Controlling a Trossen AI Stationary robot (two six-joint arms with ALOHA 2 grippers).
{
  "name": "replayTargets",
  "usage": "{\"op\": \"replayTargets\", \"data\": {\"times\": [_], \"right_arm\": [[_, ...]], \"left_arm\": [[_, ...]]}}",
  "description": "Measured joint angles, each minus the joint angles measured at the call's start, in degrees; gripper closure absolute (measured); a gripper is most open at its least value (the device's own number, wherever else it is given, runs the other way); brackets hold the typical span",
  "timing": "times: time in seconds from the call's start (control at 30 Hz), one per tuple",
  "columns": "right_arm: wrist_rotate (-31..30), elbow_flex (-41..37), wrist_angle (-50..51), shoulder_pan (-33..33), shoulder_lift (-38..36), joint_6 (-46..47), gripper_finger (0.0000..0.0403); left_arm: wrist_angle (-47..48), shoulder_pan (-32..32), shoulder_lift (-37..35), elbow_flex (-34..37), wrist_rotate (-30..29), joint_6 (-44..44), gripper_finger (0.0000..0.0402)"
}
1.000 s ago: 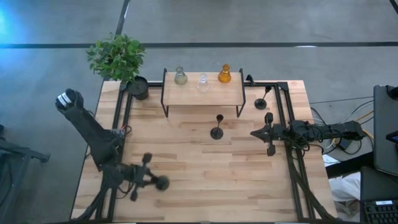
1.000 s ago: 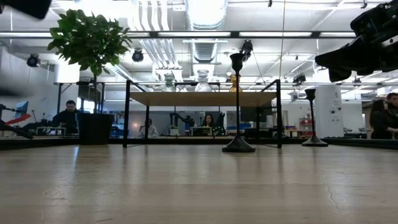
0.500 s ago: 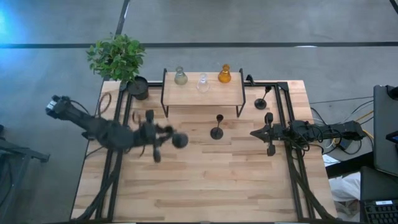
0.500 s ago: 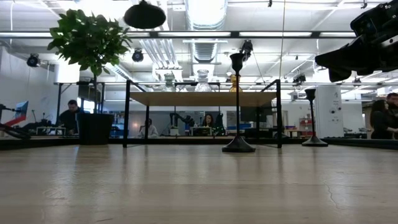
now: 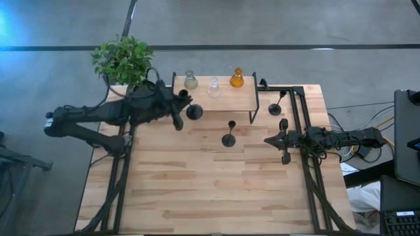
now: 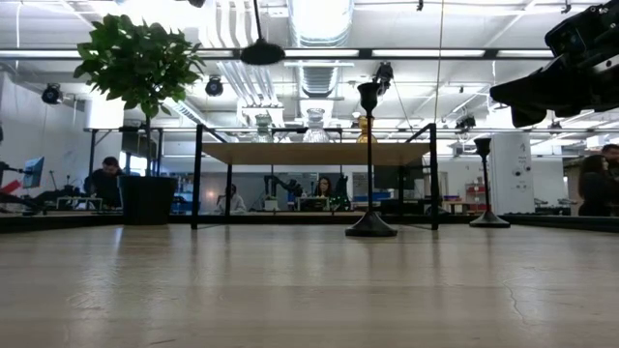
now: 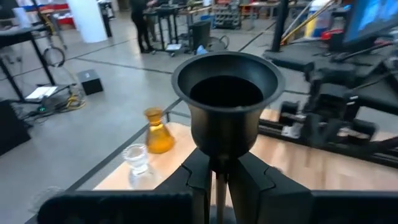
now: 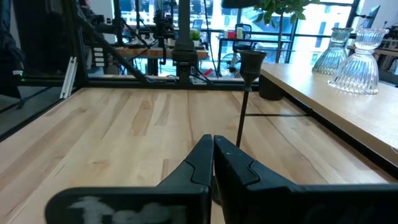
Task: Pick & Place candle stick holders
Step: Put the bottom black candle holder on the shelf aligned with the green candle holder
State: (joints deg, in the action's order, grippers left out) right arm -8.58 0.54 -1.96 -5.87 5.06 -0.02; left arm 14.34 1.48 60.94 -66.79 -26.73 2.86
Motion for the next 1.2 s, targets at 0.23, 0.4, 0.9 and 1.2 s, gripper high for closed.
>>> {"op": "replayTargets", "data": {"times": [0.23,0.4,0.9,1.2], "right_arm": [[0.0,0.0,0.0,0.0,0.0,0.0,0.0394],[0.0,0.0,0.0,0.0,0.0,0.0,0.0394],[0.0,0.0,0.0,0.0,0.0,0.0,0.0394],[0.0,0.0,0.0,0.0,0.0,0.0,0.0394]], "left_arm": [[-0.2,7.4,2.5,-0.9,1.7,-0.3,0.0366],[0.1,11.5,5.2,-1.9,1.7,-0.3,0.0366],[1.4,14.3,13.6,-5.7,-4.9,-1.0,0.0366],[2.2,14.3,13.7,-3.6,-7.0,2.4,0.0366]]}}
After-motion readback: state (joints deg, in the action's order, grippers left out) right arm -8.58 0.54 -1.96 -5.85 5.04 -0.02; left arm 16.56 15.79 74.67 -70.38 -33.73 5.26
